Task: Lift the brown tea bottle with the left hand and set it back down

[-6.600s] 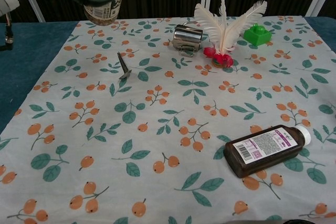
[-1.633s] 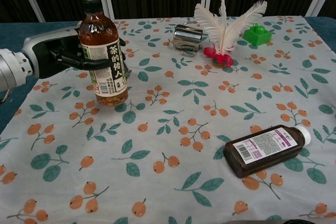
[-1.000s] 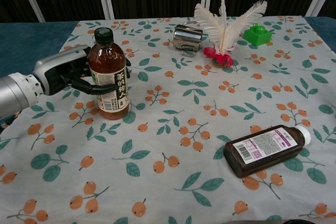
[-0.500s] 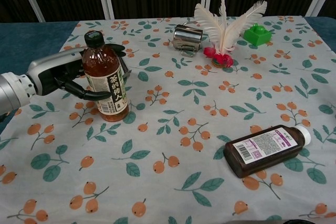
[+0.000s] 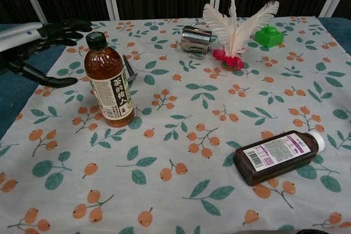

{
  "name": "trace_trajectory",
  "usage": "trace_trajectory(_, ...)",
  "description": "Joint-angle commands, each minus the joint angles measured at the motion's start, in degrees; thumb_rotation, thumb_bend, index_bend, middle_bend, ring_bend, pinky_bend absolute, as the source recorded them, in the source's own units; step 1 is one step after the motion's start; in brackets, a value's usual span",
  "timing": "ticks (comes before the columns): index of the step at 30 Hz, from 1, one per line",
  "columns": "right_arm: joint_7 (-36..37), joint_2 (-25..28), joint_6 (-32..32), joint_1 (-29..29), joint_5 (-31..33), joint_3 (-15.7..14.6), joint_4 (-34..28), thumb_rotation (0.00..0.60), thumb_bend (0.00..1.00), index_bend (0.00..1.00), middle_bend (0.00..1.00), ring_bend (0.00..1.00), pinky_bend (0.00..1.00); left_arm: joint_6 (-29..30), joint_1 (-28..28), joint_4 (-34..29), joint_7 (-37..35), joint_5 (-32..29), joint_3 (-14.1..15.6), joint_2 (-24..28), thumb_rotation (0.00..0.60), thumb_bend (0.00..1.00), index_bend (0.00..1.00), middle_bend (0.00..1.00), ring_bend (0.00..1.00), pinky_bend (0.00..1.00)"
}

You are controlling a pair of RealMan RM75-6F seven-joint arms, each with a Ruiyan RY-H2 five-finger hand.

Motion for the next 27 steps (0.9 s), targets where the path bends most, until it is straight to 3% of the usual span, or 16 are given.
trace_trajectory(1, -0.1, 0.0, 0.0, 0.0, 0.0, 0.0, 0.0, 0.600, 0.17, 0.08, 0.09, 0.18, 0.26, 6.3, 5.5, -8.1, 15.2, -4.0, -1.4, 6.9, 0.600, 0.26, 0.00, 0.02, 0.00, 0.08)
trace_trajectory(5, -0.2, 0.0, 0.0, 0.0, -0.2, 0.0, -0.1, 0.600, 0.17, 0.08, 0.09, 0.18, 0.26, 10.5, 9.7, -14.0, 26.0, -6.8, -1.6, 11.7, 0.600, 0.26, 0.01, 0.02, 0.00, 0.08)
trace_trajectory(12, 0.6, 0.4, -0.1, 0.4, -1.6, -0.5, 0.1, 0.600, 0.17, 0.08, 0.09, 0.18, 0.26, 18.6, 17.0, -19.9, 35.0, -11.3, -2.4, 17.2, 0.600, 0.26, 0.02, 0.02, 0.00, 0.06)
trace_trajectory(22, 3.0, 0.8, 0.3, 1.1, -6.5, -2.1, 2.0, 0.600, 0.17, 0.08, 0.09, 0.18, 0.26, 19.4, 24.1, -24.6, 32.8, -17.4, -1.9, 21.6, 0.600, 0.19, 0.01, 0.00, 0.00, 0.03)
trace_trajectory(27, 3.2, 0.9, -0.1, 1.0, -6.4, -2.5, 1.8, 0.600, 0.17, 0.08, 0.09, 0.18, 0.26, 18.6, 25.0, -25.9, 28.9, -15.7, -2.1, 23.5, 0.600, 0.17, 0.01, 0.00, 0.00, 0.03)
